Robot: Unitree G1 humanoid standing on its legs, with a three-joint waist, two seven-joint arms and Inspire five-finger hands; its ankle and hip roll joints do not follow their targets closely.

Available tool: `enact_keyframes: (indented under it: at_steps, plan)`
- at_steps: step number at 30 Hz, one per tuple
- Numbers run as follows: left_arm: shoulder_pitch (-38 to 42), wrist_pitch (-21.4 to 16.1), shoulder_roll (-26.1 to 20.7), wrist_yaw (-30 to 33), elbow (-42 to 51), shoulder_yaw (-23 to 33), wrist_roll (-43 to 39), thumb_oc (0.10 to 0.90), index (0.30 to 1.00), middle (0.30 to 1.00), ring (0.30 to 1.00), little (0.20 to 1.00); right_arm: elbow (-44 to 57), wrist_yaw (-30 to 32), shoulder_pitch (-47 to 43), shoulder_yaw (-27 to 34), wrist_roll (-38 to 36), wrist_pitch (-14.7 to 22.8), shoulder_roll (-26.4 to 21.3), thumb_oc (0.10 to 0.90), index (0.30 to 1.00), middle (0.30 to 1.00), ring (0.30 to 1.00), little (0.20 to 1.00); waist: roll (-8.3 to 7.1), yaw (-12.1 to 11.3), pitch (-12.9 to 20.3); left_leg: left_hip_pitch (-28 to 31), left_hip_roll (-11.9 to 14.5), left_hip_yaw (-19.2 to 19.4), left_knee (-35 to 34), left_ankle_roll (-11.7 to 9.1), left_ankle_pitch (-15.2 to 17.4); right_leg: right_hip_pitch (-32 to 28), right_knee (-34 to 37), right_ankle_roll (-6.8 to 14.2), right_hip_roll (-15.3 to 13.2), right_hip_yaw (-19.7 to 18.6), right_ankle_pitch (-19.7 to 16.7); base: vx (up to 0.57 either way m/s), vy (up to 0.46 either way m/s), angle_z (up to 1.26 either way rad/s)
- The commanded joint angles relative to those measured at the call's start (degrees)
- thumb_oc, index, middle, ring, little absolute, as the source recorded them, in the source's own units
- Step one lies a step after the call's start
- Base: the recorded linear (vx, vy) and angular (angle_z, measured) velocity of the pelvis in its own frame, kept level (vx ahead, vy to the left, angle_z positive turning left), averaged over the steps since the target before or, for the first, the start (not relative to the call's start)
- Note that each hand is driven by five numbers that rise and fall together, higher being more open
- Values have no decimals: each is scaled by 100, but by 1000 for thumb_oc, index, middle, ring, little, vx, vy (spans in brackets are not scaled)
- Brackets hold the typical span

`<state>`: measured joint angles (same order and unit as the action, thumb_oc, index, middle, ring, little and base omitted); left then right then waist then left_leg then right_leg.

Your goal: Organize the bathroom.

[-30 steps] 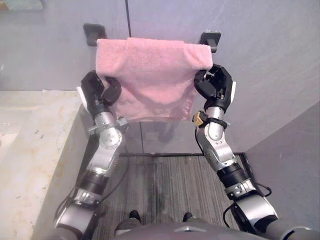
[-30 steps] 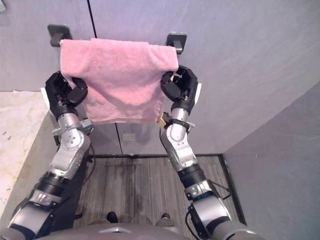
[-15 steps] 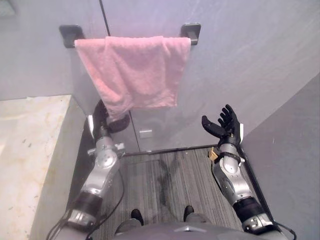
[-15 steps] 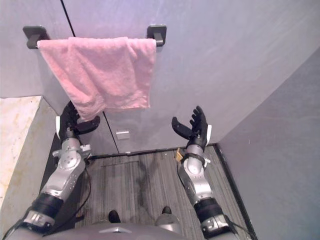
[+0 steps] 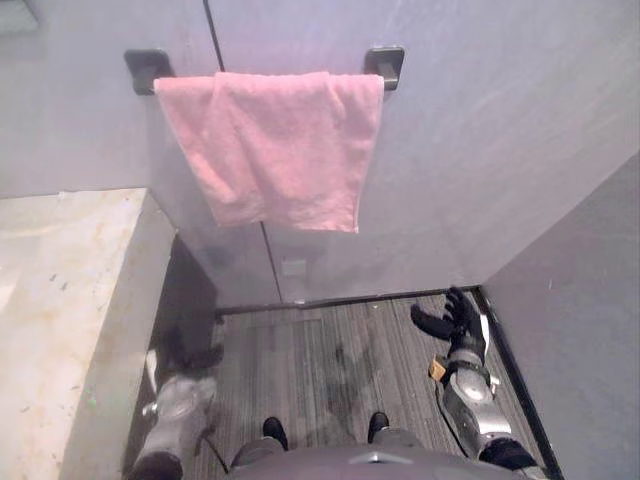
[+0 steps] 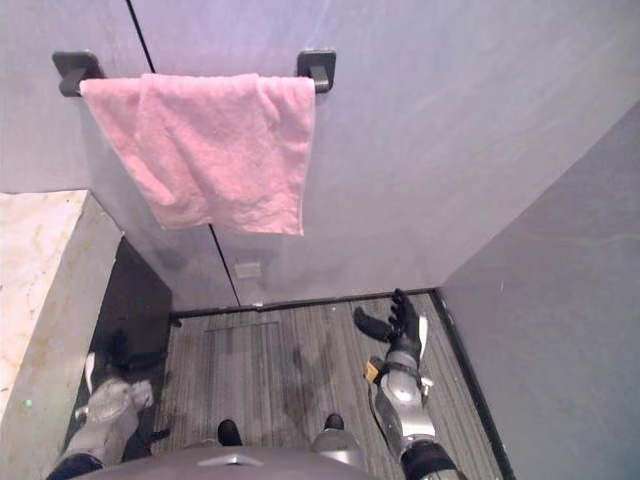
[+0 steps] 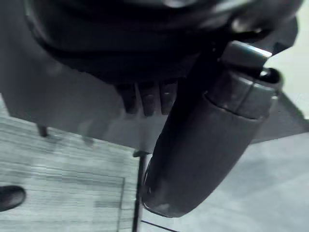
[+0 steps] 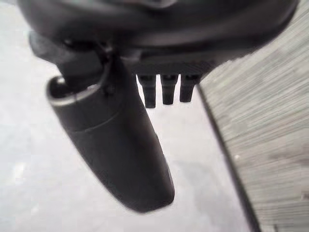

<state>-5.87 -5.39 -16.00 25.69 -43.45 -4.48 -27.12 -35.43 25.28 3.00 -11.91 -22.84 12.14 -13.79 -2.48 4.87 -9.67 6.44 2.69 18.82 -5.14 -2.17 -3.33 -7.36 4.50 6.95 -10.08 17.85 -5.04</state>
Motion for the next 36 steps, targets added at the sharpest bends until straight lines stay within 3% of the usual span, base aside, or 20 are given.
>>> enact_keyframes:
  at_steps: [1,3,4,8,12,16,19,22,24,28,33,35,36]
  plan:
    - [602,-393,-68,-238,-353,131,-70,800,900,900,900,900,-249,-67,-409,136,355,181,-327,800,900,900,900,900,180,-60,258,357,-186,-96,14,120,838,423,-287,435,149,104,329,-103,28,-2]
    - [625,-321,14,-529,-839,207,-571,800,900,900,900,900,-850,-316,-422,138,272,83,-291,800,900,900,900,900,188,-63,281,329,-195,-113,14,115,833,408,-256,438,160,95,331,-88,37,-1]
    - [614,-276,91,-812,-1465,316,-857,800,900,900,900,900,-1650,-611,-446,190,340,0,-226,800,900,900,900,900,199,-76,298,318,-199,-132,14,108,844,335,-197,442,175,100,354,-85,42,-1]
    - [568,157,168,-1227,-2553,306,-484,800,900,900,900,900,-2864,-1116,-375,262,522,-478,-45,800,900,900,900,900,180,-88,357,201,-191,-160,14,62,765,344,-169,464,149,114,314,-91,47,0]
    - [508,807,207,-1543,-2952,297,-286,800,900,900,900,900,-3295,-1341,-193,498,539,-662,43,800,900,900,900,900,169,-38,330,104,-200,-183,14,58,724,431,-255,526,104,100,282,-75,41,0]
    - [474,1181,218,-1885,-3081,214,-198,800,900,900,900,900,-3487,-1670,-77,590,522,-679,95,800,900,900,900,900,179,24,236,4,-213,-247,14,58,692,582,-337,564,76,63,256,-138,39,0]
    - [535,1253,249,-1890,-3070,142,-244,800,900,900,900,900,-3561,-1965,-110,608,546,-646,120,800,900,900,900,900,239,20,185,-98,-192,-353,14,93,647,612,-562,497,165,-83,467,-236,21,-6]
    - [661,1312,266,-1798,-3047,39,-128,800,900,900,900,900,-3570,-2214,-211,543,346,-584,177,800,900,900,900,900,348,-29,183,-276,-89,-543,14,147,534,727,-1255,340,386,-311,1003,-301,-32,9]
    - [780,1323,236,-1723,-2972,-49,-175,800,900,900,900,900,-3409,-2365,-322,435,128,-566,161,800,900,900,900,900,389,-35,147,-490,-52,-734,14,160,347,781,-1817,273,644,-831,1260,-381,-113,31]
    - [1002,1313,241,-1718,-3006,-118,-8,800,900,900,900,900,-3321,-2458,-583,251,-206,-527,85,800,900,900,900,900,390,-181,61,-867,-16,-1011,32,28,73,331,-1500,58,909,-1246,1620,-294,-159,65]
    - [1010,1160,279,-1749,-2993,-288,431,800,900,900,900,900,-3172,-2598,-738,78,26,-694,-91,800,900,900,900,900,298,-285,-197,-1372,242,-1142,78,-259,-138,-129,-742,-217,1149,-1506,1452,-239,-145,25]
    - [1030,1091,295,-1787,-3030,-350,706,800,900,900,900,900,-3195,-2515,-762,40,-25,-849,-104,800,900,900,900,900,277,-238,-276,-1425,355,-874,134,-309,-182,-197,-606,-209,1124,-1370,1314,-266,-77,89]
    - [1043,1046,320,-1792,-3034,-371,793,800,900,900,900,900,-3233,-2479,-752,27,-50,-936,-118,800,900,900,900,900,272,-189,-298,-1429,431,-534,219,-326,-230,-260,-530,-203,1113,-1224,1266,-310,-52,130]
